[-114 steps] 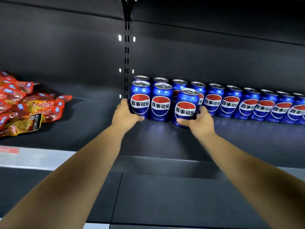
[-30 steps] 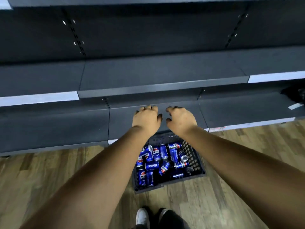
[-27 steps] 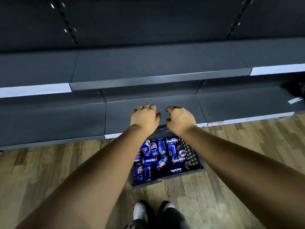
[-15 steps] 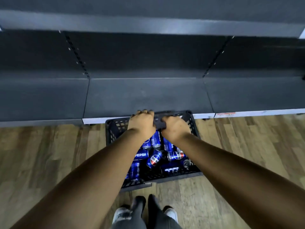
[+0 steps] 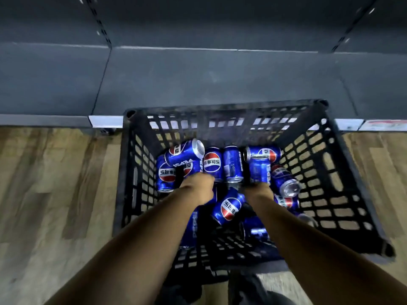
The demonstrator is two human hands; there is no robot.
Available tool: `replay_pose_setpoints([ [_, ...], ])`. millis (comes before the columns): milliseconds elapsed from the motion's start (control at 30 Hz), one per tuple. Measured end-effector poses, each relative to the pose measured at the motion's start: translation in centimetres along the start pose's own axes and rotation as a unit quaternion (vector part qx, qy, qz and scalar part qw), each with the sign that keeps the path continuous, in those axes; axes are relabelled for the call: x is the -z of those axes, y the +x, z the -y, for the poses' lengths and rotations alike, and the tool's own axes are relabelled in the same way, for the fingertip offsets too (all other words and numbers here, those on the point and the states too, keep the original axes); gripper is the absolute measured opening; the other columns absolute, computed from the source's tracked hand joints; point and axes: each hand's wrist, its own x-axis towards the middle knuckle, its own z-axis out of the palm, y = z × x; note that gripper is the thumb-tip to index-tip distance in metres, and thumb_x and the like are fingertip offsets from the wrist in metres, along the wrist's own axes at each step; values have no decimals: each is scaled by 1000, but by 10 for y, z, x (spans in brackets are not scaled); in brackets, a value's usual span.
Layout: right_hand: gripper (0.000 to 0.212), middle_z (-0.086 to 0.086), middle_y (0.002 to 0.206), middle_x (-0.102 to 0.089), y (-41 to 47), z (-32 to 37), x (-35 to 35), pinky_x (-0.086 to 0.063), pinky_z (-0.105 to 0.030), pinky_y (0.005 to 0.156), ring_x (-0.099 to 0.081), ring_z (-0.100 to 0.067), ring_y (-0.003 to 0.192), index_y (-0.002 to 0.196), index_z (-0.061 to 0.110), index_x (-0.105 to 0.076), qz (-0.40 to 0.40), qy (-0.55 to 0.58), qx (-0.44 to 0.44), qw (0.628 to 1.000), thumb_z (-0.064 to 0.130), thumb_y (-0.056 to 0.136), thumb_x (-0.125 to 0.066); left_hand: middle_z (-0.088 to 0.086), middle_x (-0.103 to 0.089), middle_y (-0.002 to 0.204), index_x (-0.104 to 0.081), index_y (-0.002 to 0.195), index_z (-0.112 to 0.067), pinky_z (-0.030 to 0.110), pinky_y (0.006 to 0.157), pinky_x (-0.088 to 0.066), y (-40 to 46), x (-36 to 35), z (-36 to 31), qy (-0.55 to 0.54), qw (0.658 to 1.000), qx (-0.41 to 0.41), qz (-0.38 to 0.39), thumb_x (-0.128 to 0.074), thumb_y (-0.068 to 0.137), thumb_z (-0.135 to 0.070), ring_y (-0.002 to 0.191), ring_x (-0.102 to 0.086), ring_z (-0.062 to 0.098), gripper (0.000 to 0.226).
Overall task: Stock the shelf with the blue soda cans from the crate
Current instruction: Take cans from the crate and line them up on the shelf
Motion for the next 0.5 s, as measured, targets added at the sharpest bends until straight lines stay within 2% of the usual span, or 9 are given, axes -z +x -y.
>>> replay_pose_setpoints([
  [133,43,-18,124,-60,40,-14,-19,-44,-29,84,-57,-31,115,124,5,-58,-5,8,-20,1000,35,93,-55,14,-59,119,-60,111,-9,37,88,-46,40,-23,10,24,999,-28,-8,-49,87,-8,109,-56,31,27],
  [233,46,-16,122,-61,62,-19,-28,-50,-21,77,-61,-28,102,122,6,-59,-9,42,-17,999,40,91,-57,13,-59,119,-60,110,-9,37,88,-46,60,-37,14,31,999,-30,-32,-48,86,-8,109,-56,32,27],
  [367,53,-14,115,-66,86,-25,-44,-51,-38,90,-62,-30,106,115,10,-63,-18,25,-10,999,52,83,-62,11,-52,124,-54,116,-7,34,89,-42,79,-69,19,35,995,-34,-83,-43,90,-11,117,-47,29,28],
  [433,53,-10,106,-69,94,-25,-50,-53,-37,85,-65,-28,97,104,11,-66,-15,20,2,1000,58,79,-63,8,-48,125,-51,118,-7,32,89,-39,86,-83,21,36,991,-36,-122,-42,91,-16,121,-41,25,30],
  [500,58,-8,108,-67,95,-22,-52,-52,-33,84,-63,-28,102,106,13,-65,-3,-22,5,1000,62,77,-61,7,-47,125,-49,119,-8,32,91,-37,88,-91,19,27,987,-22,-159,-42,91,-19,121,-39,24,31],
])
